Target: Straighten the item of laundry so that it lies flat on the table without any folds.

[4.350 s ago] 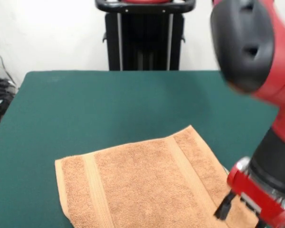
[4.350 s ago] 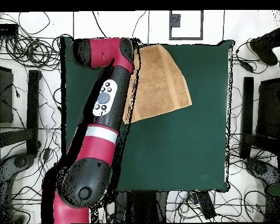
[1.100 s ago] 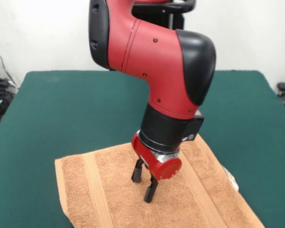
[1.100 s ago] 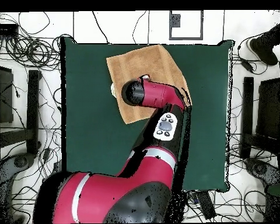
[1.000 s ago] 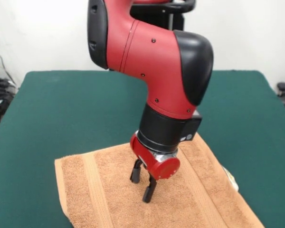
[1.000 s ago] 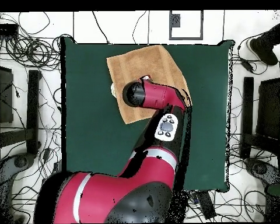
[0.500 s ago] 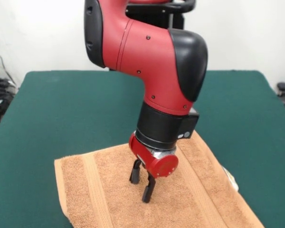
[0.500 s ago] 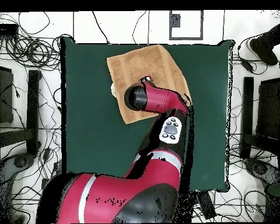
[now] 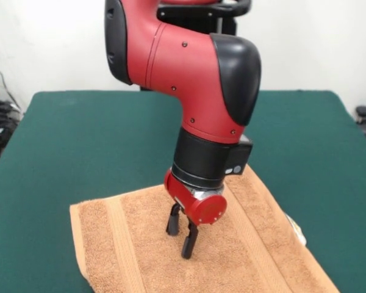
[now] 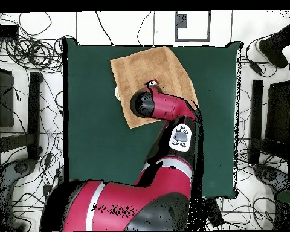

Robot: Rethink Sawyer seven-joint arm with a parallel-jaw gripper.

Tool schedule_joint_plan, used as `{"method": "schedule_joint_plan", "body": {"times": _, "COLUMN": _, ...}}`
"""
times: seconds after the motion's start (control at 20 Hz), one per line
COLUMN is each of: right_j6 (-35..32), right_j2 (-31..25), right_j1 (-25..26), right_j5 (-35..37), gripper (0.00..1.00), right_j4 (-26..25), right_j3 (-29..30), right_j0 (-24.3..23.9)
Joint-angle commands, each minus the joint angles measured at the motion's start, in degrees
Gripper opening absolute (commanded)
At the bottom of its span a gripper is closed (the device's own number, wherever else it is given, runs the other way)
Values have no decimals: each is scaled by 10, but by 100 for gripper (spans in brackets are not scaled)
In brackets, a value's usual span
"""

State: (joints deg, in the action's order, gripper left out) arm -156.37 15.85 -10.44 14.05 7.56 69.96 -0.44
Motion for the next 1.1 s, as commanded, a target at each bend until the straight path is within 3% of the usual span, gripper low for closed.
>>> {"method": "schedule_joint_plan", "body": {"times": 0.05, "right_j6": -4, "right_j2": -78, "right_j1": 55, "right_j5": 11, "gripper": 100, "right_j4": -38, "right_j3": 128, "right_j0": -9}}
{"method": "schedule_joint_plan", "body": {"times": 0.8, "right_j6": -29, "right_j2": -56, "right_j1": 79, "right_j5": -31, "gripper": 100, "right_j4": -39, "right_j3": 147, "right_j0": 3}}
{"method": "schedule_joint_plan", "body": {"times": 1.1, "right_j6": -16, "right_j2": -77, "right_j1": 82, "right_j5": -58, "gripper": 100, "right_j4": -50, "right_j3": 168, "right_j0": -16}}
